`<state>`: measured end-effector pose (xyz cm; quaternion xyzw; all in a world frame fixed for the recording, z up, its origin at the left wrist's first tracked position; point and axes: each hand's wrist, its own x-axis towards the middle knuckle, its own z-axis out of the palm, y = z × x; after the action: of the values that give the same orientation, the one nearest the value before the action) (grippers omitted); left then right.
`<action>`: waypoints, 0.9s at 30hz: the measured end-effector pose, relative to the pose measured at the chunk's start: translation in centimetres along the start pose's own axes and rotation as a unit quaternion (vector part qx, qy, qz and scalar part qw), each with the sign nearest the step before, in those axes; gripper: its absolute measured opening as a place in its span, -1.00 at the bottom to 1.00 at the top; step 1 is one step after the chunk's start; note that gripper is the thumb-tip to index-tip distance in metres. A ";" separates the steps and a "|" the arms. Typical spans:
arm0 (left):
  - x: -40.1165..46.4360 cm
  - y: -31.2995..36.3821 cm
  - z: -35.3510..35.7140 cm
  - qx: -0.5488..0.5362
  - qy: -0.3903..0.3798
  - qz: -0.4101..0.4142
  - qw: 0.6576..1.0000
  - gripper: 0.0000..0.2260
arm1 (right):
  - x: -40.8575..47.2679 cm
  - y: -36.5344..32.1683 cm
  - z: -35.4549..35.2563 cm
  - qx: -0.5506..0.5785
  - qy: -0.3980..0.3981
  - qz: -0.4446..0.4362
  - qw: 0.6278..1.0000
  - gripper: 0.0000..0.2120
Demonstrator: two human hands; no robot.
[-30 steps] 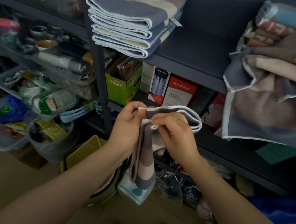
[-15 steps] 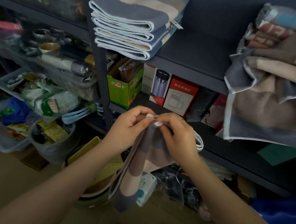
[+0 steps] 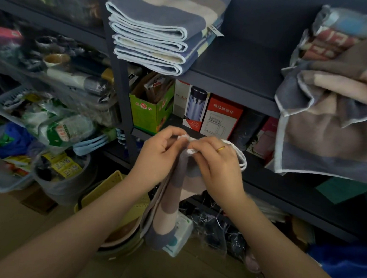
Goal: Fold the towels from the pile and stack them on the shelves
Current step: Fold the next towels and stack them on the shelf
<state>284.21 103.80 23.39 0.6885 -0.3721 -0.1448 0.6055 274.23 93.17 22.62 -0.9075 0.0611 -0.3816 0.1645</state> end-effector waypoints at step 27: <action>3.7 -5.0 -9.6 0.239 -0.084 0.162 0.954 -0.76 | 2.7 2.2 -0.9 -0.212 -0.251 -0.137 0.935 -0.89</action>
<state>294.64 108.16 21.80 0.7289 -0.5515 -0.0087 0.4056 275.47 90.25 24.25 -0.9871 -0.0279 -0.1387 -0.0753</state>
